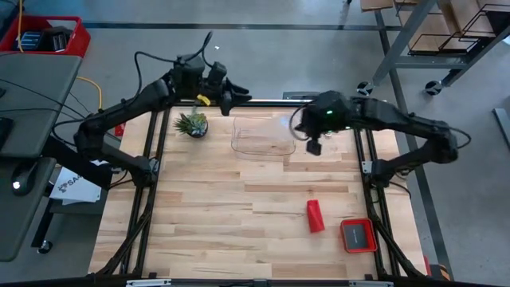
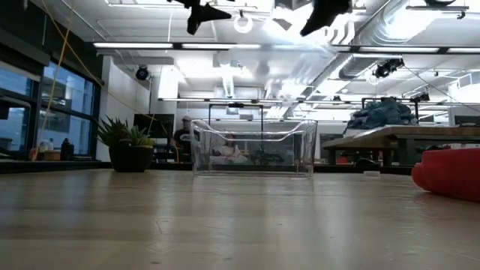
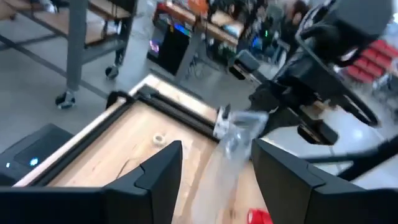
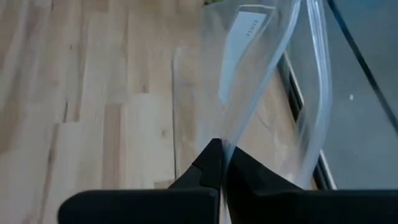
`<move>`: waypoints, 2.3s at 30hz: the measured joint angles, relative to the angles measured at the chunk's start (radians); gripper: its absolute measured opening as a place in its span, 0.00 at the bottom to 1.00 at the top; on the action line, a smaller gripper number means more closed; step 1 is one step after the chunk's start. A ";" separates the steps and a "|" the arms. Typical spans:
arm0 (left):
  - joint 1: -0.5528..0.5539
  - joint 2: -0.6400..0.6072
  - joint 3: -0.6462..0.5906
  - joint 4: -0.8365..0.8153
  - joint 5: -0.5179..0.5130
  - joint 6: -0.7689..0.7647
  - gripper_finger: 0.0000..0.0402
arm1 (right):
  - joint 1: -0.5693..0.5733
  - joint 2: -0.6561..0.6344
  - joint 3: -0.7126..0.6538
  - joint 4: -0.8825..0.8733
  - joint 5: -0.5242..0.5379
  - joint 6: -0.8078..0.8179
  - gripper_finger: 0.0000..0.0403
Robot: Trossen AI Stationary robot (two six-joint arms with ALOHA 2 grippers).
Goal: Roll bandage
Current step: Open the transparent zip bag
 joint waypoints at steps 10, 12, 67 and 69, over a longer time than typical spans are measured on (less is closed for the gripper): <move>-0.009 0.095 0.173 -0.258 0.023 0.164 0.53 | 0.075 0.330 0.178 -0.032 0.184 -0.211 0.00; -0.023 0.110 0.177 -0.299 -0.012 0.210 0.53 | 0.073 0.383 0.206 -0.043 0.183 -0.228 0.00; -0.069 0.278 0.178 -0.485 -0.161 -0.041 0.53 | 0.058 0.500 0.383 -0.049 0.395 -0.591 0.00; -0.069 0.278 0.178 -0.507 -0.181 -0.025 0.53 | 0.058 0.500 0.383 -0.049 0.395 -0.592 0.00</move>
